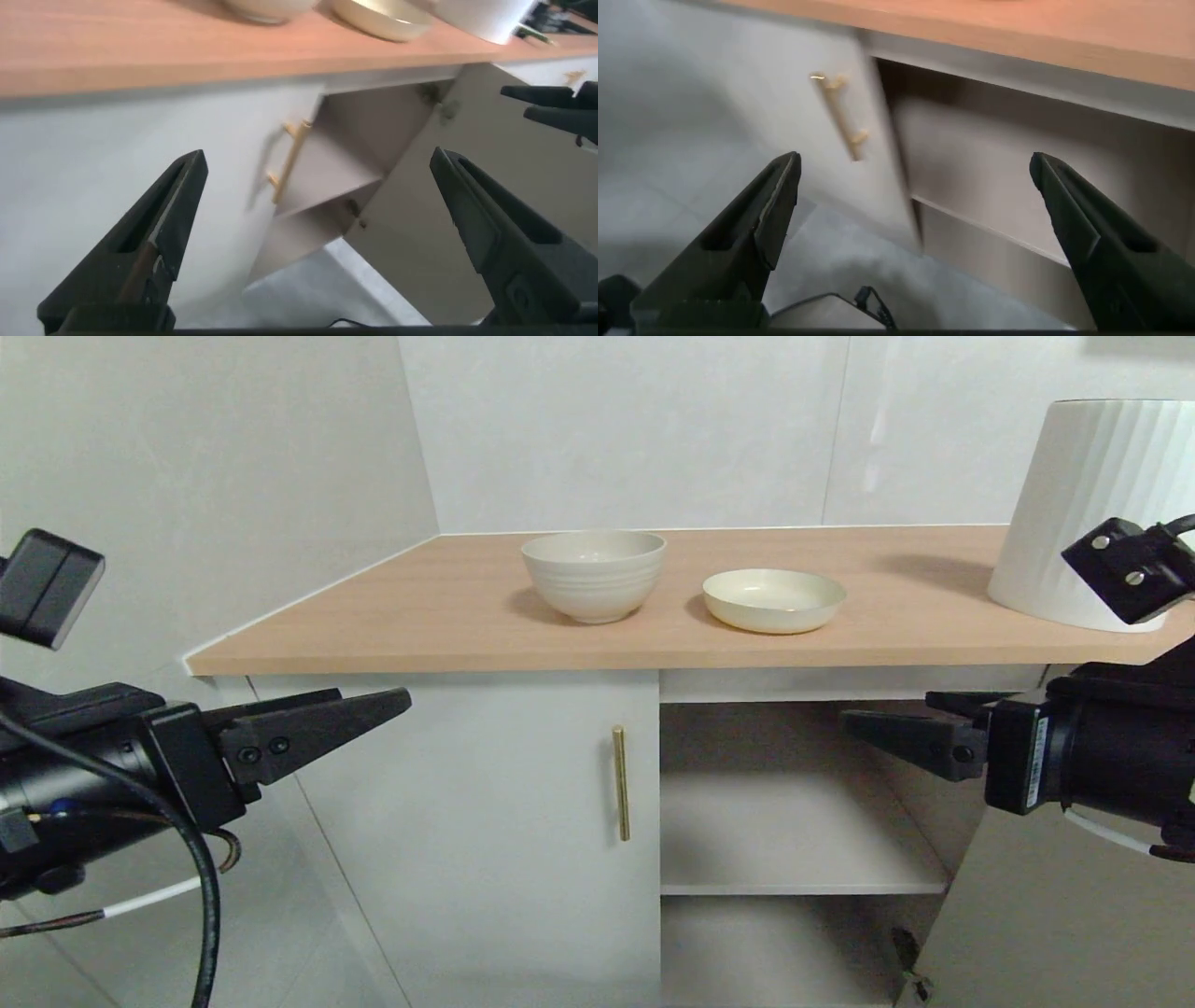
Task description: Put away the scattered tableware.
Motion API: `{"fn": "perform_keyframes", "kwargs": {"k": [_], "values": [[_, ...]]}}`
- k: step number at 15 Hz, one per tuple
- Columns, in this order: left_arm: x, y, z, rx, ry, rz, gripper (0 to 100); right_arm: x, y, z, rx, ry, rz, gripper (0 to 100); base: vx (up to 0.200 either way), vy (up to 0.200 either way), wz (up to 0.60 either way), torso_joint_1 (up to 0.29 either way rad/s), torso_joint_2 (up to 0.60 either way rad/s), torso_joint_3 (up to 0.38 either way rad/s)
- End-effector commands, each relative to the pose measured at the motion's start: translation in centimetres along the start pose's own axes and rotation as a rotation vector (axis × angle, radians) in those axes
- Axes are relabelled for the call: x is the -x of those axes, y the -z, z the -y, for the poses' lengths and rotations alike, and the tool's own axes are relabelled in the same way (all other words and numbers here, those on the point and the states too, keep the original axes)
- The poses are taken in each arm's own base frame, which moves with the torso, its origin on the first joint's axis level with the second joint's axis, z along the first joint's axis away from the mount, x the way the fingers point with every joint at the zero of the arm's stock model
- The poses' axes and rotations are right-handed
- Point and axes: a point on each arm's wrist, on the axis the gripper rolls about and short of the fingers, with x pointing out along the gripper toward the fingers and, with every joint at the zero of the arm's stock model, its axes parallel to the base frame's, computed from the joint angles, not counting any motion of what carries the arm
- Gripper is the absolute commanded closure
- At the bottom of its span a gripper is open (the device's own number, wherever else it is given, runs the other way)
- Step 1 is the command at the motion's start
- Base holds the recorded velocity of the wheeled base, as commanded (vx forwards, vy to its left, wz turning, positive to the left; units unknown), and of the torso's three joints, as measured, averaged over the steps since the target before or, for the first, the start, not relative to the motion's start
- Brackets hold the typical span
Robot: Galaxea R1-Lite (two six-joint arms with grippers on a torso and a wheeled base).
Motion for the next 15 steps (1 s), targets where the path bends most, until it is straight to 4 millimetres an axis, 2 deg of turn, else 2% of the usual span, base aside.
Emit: {"fn": "perform_keyframes", "kwargs": {"k": [1, 8, 12, 15], "values": [[-0.09, 0.03, -0.03, 0.001, 0.001, -0.003, 0, 0.16, -0.04, -0.01, 0.001, -0.002, 0.005, 0, 0.0, 0.0, 0.0, 0.0, 0.0, 0.0], [-0.35, 0.21, -0.19, 0.005, -0.001, -0.013, 0, 0.14, 0.11, -0.03, 0.02, -0.024, -0.006, 0, 0.0, 0.0, 0.0, 0.002, -0.02, -0.011], [-0.58, 0.33, -0.26, 0.01, 0.013, -0.026, 0, 0.13, 0.14, -0.03, 0.02, -0.024, -0.006, 0, 0.0, 0.0, 0.0, 0.089, -0.28, -0.268], [-0.91, 0.53, -0.45, 0.016, 0.01, -0.04, 0, 0.09, 0.18, -0.02, 0.021, -0.023, -0.008, 0, 0.0, 0.0, 0.0, 0.131, -0.54, -0.3]]}}
